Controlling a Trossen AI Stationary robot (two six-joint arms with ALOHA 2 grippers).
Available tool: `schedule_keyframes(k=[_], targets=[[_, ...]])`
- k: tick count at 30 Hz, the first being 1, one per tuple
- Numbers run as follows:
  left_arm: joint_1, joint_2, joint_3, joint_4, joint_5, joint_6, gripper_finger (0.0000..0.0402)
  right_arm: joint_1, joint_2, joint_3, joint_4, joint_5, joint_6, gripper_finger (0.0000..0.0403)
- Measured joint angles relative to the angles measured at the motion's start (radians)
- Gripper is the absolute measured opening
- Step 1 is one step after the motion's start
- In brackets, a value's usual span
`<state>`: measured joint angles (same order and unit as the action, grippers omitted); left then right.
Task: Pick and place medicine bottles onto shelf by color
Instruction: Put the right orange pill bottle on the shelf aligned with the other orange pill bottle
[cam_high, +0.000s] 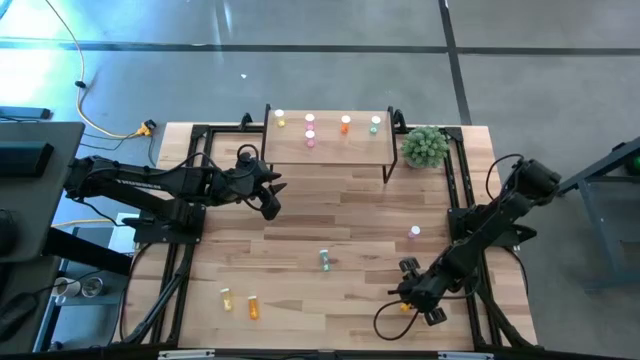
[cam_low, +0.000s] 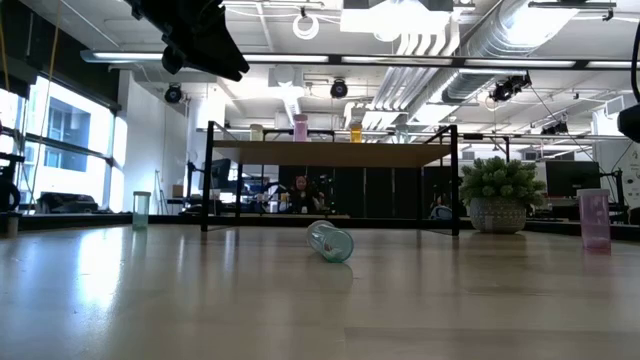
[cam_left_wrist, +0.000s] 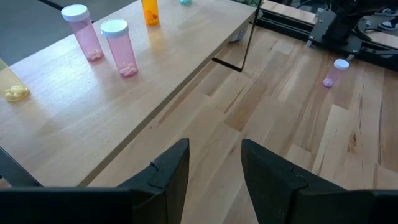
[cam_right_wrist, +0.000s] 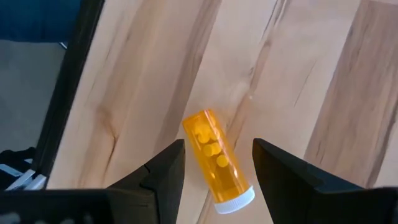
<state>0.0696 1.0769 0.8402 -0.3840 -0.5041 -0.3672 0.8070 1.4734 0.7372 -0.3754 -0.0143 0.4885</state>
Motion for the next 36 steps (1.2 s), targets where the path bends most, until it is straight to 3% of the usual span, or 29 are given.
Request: schedule_keyframes(k=[16, 29, 36], targets=[[0.0, 0.0, 0.0, 0.0, 0.0, 0.0, 0.0136, 0.0, 0.097, 0.0, 0.037, -0.021, 0.0, 0.0174], [0.0, 0.0, 0.0, 0.0, 0.003, 0.0, 0.0136, -0.027, 0.114, 0.003, 0.033, -0.024, 0.008, 0.0111], [0.002, 0.0, 0.0, 0.0, 0.062, -0.073, 0.0136, -0.052, 0.116, 0.014, 0.029, -0.03, 0.008, 0.008]])
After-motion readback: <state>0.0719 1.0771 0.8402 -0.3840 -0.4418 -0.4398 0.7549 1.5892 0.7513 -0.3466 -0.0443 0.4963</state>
